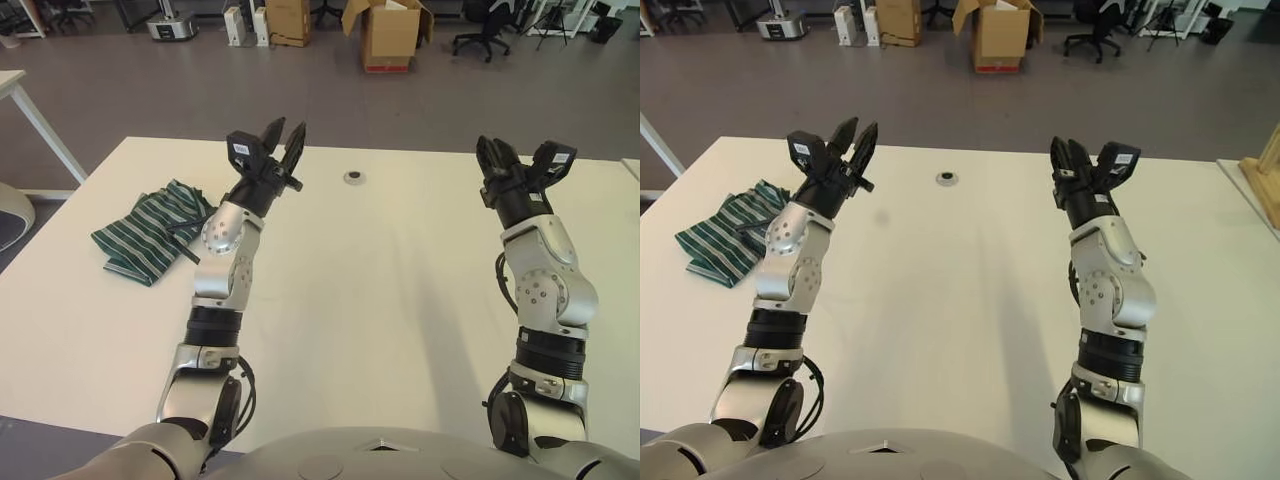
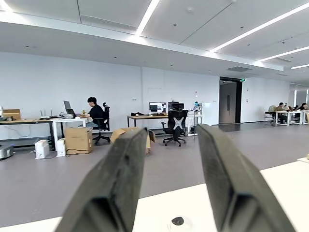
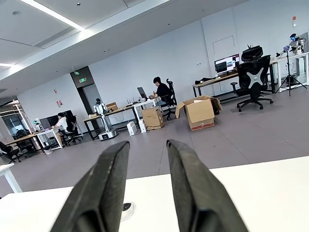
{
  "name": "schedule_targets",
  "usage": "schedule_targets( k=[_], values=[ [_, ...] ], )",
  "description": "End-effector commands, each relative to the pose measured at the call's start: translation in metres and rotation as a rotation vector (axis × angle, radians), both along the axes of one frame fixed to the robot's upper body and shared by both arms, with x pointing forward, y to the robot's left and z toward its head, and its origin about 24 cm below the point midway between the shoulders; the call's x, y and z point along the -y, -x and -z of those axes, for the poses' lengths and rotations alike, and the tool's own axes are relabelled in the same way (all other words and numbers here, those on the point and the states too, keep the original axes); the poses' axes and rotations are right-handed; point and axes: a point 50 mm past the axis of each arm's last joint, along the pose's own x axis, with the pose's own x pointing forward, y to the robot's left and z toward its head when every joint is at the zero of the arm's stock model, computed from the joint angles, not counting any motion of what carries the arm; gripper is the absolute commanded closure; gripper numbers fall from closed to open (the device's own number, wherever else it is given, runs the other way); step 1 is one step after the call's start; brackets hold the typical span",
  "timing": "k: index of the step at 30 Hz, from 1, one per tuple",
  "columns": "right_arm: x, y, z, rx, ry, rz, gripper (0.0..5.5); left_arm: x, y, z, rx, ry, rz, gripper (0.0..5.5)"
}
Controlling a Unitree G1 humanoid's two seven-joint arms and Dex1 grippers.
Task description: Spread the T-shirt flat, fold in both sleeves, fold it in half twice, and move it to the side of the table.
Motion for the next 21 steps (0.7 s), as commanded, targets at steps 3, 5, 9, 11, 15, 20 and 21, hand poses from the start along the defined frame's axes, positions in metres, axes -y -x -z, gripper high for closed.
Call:
schedule_targets(
  k=[3,5,9,11,15,20,21],
  values=[
    [-0.007,-0.002,0.0,0.057,-0.012,-0.002,4.05,0.01,-0.003,0.003,-0.027,-0.019,0.015,3.63],
    [-0.008,-0.002,0.001,0.062,-0.008,0.006,4.05,0.013,-0.005,0.002,-0.029,-0.017,0.026,3.63],
    [-0.012,-0.002,-0.003,0.106,-0.03,-0.014,4.05,0.015,-0.008,0.002,-0.042,0.001,0.02,3.63],
    [-0.012,0.0,-0.003,0.116,-0.038,-0.012,4.05,0.015,-0.008,0.004,-0.046,0.003,0.016,3.63],
    [-0.013,-0.003,-0.002,0.115,-0.045,-0.019,4.05,0.016,-0.009,0.007,-0.077,0.051,0.017,3.63],
    [-0.026,-0.011,-0.004,0.117,-0.048,-0.062,4.05,0.022,-0.009,0.009,-0.086,0.045,0.037,3.63],
    [-0.029,-0.013,-0.003,0.115,-0.049,-0.073,4.05,0.021,-0.009,0.012,-0.097,0.025,0.025,3.63]
  ],
)
